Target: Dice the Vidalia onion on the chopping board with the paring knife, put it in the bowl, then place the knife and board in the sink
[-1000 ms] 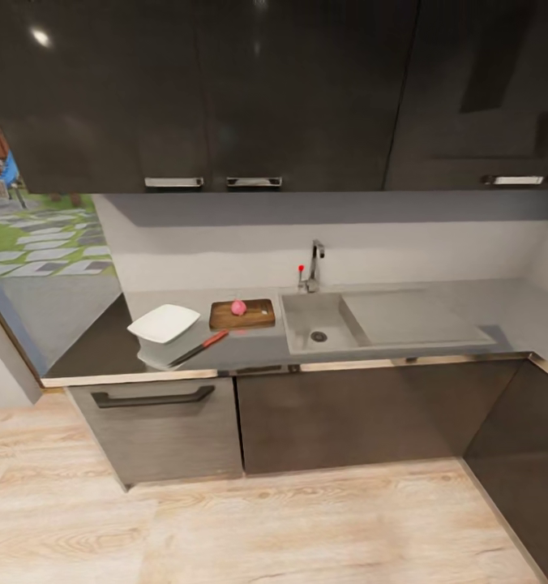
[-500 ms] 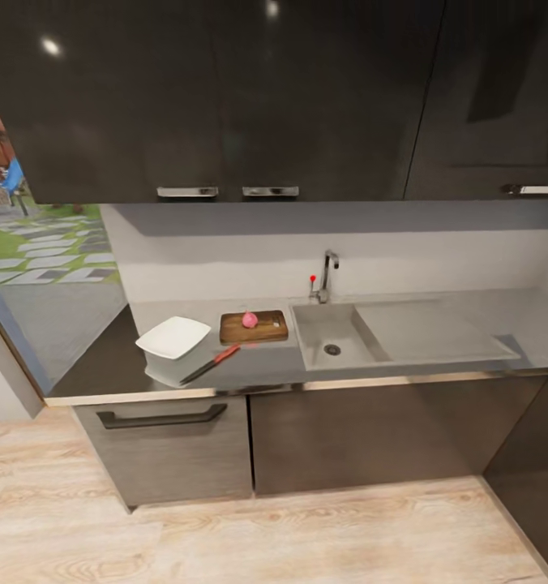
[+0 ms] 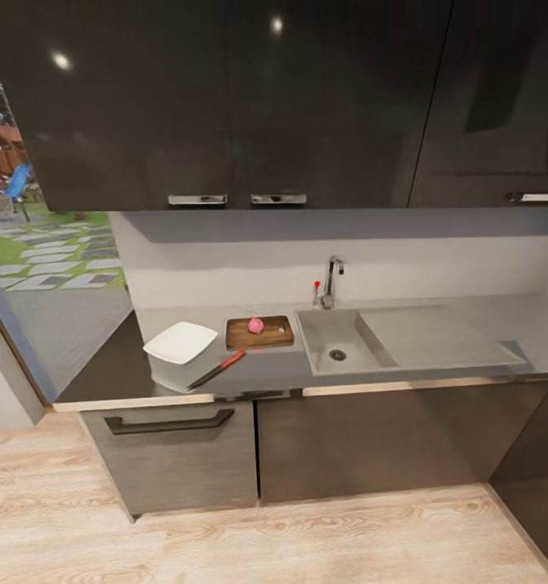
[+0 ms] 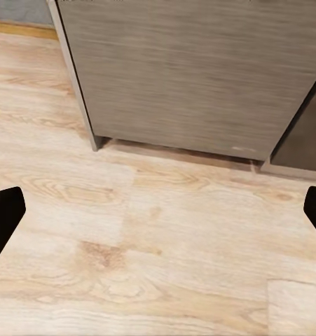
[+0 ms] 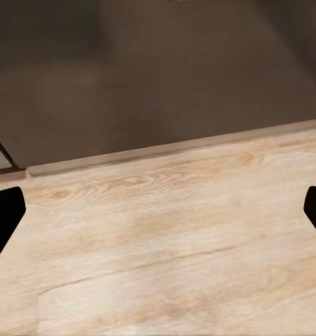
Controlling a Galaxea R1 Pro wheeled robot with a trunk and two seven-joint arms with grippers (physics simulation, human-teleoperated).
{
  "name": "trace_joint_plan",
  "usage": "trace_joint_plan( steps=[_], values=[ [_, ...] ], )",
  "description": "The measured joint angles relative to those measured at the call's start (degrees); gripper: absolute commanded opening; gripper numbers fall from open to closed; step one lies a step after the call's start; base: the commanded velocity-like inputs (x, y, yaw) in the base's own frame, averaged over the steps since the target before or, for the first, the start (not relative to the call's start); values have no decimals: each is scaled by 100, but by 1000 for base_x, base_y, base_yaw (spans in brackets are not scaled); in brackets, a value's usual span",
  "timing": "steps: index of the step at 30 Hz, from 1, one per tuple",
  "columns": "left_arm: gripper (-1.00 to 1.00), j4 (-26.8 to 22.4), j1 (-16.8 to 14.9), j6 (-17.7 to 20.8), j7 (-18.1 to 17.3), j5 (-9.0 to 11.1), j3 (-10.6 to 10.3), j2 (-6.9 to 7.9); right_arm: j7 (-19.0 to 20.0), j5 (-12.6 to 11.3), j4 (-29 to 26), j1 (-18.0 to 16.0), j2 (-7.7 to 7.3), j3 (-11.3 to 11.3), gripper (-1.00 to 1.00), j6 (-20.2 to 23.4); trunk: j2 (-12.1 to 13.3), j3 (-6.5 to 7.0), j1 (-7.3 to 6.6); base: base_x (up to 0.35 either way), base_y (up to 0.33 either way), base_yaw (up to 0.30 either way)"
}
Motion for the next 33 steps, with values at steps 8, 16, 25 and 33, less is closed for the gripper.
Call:
trace_joint_plan(
  steps=[8,16,25,33],
  values=[
    [100,31,0,-2,0,-9,0,-22,0,0,0,0,0,-8,100,6,0,24,0,0,1,0],
    [100,206,-2,-5,-1,-15,1,-172,-14,13,-394,-1,18,-17,100,-13,0,25,0,0,0,0],
    [100,364,-5,-6,-2,-18,2,-203,-63,142,-3146,-2,406,398,100,1483,1,26,0,0,0,0],
    [100,413,-7,-13,-2,-17,4,-210,-82,143,-5026,-1,503,712,100,3114,1,26,0,0,0,0]
  ],
)
